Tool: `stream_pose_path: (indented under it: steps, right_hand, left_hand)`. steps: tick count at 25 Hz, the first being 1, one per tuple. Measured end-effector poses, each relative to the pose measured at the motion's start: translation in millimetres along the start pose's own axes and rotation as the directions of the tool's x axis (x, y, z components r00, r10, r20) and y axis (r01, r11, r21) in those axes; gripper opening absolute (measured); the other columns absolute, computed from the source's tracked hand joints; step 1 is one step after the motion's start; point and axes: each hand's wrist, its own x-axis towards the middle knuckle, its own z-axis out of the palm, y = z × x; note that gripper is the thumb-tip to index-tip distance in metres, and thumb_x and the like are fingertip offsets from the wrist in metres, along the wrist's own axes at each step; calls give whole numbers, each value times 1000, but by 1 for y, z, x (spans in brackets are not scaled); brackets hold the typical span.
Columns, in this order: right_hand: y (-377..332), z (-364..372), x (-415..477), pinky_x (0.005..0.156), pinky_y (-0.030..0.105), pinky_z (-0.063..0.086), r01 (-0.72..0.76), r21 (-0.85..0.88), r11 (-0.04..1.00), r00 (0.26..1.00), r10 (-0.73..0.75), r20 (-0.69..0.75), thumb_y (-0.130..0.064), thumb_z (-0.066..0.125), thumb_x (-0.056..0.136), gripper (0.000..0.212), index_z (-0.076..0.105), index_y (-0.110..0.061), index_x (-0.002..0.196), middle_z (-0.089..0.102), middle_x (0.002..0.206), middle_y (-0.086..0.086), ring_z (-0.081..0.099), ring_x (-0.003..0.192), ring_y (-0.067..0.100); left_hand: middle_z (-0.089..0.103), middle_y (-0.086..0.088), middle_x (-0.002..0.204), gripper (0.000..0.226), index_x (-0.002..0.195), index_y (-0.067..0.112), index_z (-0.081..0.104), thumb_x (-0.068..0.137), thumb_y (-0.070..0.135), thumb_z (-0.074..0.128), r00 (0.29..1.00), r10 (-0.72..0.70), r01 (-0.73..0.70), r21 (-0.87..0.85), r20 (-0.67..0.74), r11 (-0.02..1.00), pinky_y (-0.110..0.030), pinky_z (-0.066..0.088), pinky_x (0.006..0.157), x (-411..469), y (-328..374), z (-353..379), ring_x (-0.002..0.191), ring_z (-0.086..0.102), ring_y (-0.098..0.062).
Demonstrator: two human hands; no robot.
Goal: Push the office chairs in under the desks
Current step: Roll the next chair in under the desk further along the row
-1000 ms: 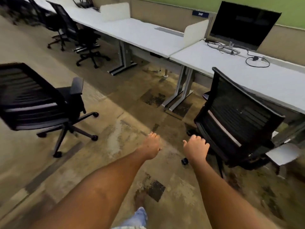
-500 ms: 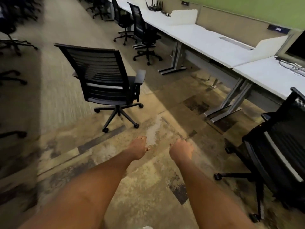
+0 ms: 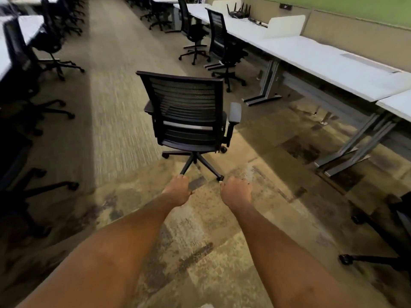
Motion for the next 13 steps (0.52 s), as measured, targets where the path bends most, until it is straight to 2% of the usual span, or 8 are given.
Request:
stream_pose_path:
  steps: [6,10,13]
  right_hand:
    - [-62,-39,76,83,42,42,38,41,998,985,-30,-169,-46,35,99,43,56,-11,112,63,111,12,58,103,32]
    - [-89,-78,160,85,44,47,72,92,993,954,-42,-295,-45,40,98,43,54,-7,113,61,112,14,57,104,33]
    - [-115,-108,219,90,45,43,82,77,994,926,-48,-375,-44,45,97,46,51,-7,122,58,119,13,53,111,32]
  left_hand:
    - [45,-16,136,55,134,4,40,90,32,59,979,-3,-18,-99,-204,995,-42,37,105,84,-38,-58,129,40,-32]
    - [49,-14,129,52,127,5,45,87,32,64,945,-27,-8,-106,-326,994,-43,41,103,158,-57,-111,125,44,-32]
    - [47,-14,130,53,127,6,45,86,31,65,922,-70,11,-155,-380,988,-43,41,104,207,-70,-148,126,43,-31]
